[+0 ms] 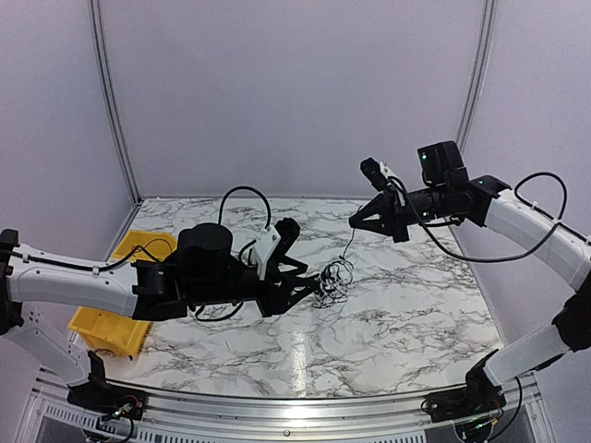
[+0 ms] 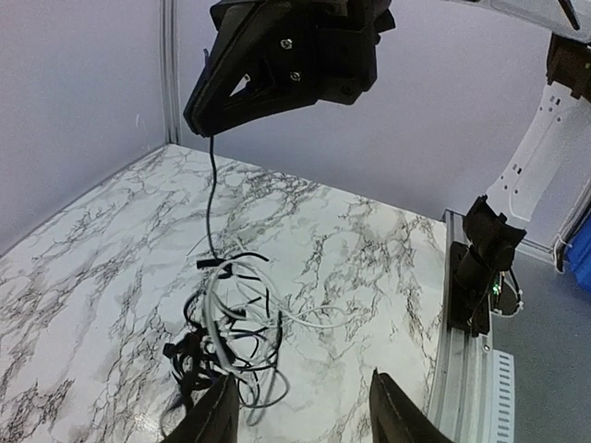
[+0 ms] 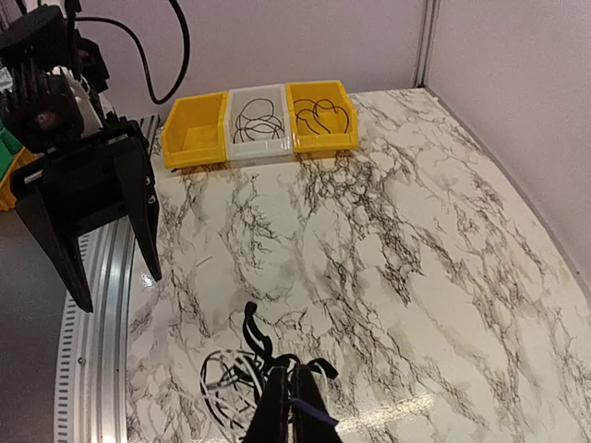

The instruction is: Untangle the cables

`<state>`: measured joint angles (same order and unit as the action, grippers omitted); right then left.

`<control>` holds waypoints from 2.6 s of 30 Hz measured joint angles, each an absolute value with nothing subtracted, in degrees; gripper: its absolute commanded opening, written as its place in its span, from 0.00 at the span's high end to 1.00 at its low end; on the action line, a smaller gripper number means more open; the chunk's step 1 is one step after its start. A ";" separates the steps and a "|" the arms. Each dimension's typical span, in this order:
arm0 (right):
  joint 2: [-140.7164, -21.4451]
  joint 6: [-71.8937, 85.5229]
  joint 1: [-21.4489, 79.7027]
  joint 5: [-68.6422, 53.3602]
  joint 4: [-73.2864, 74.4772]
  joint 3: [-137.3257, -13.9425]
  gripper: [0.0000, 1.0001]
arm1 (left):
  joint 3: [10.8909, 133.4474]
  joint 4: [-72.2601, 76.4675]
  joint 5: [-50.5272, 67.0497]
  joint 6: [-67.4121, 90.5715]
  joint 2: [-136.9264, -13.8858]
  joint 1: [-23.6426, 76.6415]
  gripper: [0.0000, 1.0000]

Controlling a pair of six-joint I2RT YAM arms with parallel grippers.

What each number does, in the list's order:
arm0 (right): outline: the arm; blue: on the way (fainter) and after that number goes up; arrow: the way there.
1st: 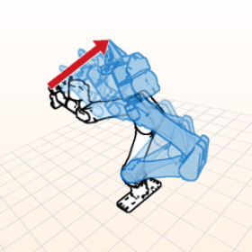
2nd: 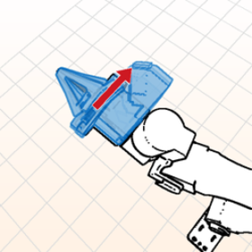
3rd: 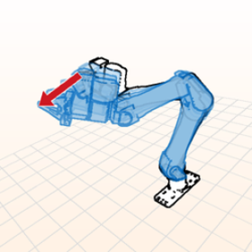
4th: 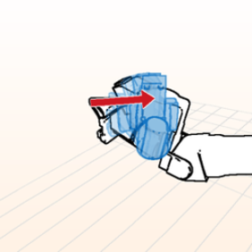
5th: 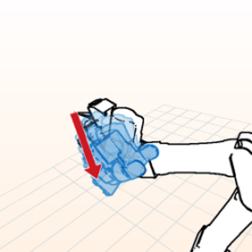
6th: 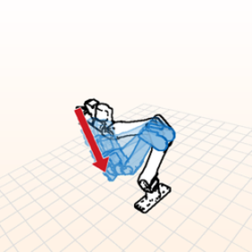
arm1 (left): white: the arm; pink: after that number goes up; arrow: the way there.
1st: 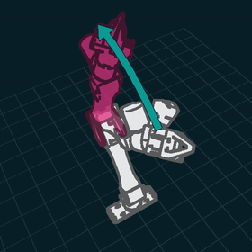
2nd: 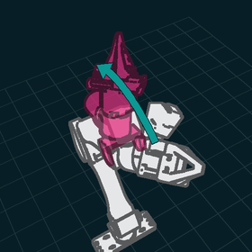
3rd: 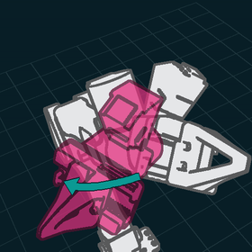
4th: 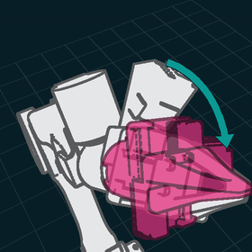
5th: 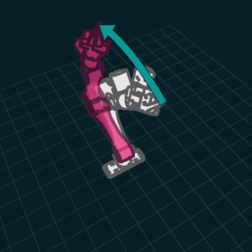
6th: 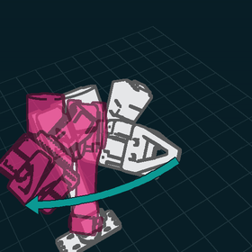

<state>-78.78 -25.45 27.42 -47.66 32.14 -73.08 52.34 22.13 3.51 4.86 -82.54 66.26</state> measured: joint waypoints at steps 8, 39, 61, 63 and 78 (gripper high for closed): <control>-75.11 -24.47 28.21 -51.18 33.17 -72.84 1.00 | 57.95 27.62 -5.43 5.13 -88.75 70.63 0.60; -65.32 -25.82 28.40 -48.07 22.79 -52.71 0.26 | 60.58 43.77 -13.39 11.44 -104.27 70.39 1.00; -77.89 -36.14 29.39 -40.21 17.12 -45.87 0.44 | 38.37 44.31 -19.68 39.81 -94.65 70.19 0.57; -77.93 -37.47 30.52 -38.96 17.69 -45.87 0.45 | 37.71 41.85 -17.63 41.36 -94.00 70.50 0.58; -90.70 -38.54 52.56 -32.01 18.90 -50.39 0.38 | 15.90 33.52 -31.70 52.47 -70.15 72.86 0.55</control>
<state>-90.70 -38.54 52.56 -32.01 18.90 -50.39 15.90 33.52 -31.70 52.47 -70.15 72.86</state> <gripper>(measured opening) 0.633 0.445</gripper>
